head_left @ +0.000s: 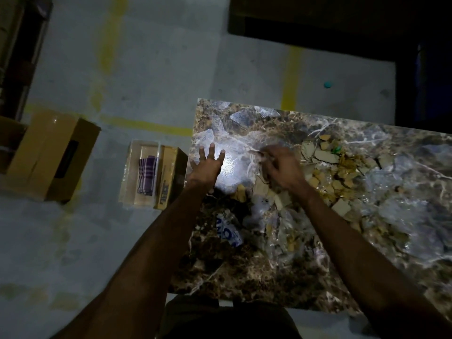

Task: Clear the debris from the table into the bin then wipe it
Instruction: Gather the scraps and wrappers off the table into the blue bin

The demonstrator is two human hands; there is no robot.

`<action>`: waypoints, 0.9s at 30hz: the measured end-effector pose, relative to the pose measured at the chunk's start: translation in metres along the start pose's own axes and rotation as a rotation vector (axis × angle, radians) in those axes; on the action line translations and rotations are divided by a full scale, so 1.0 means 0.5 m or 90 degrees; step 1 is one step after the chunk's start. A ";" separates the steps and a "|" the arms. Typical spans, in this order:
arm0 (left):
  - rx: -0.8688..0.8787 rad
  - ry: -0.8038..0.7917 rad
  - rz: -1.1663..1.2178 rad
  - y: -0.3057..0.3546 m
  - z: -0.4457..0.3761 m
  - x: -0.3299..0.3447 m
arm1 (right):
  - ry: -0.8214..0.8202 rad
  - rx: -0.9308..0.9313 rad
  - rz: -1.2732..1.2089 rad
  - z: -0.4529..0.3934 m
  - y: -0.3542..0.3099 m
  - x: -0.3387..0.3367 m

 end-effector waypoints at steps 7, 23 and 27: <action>0.014 0.016 0.004 -0.004 0.005 -0.003 | 0.006 0.162 0.173 -0.025 0.214 -0.051; 0.020 0.047 -0.069 0.001 0.003 -0.004 | -0.112 -0.183 0.266 0.153 -0.150 0.190; 0.014 0.142 -0.082 -0.001 0.023 0.012 | -0.136 -0.111 0.293 0.168 -0.099 0.184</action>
Point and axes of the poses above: each hand's wrist, its own z-axis away from the middle knuckle, its own x-axis out of the palm, y = z × x, the point moved 7 cm from there along -z, towards the middle knuckle, and after that the axes turned 5 degrees about z, right-handed, at the moved point
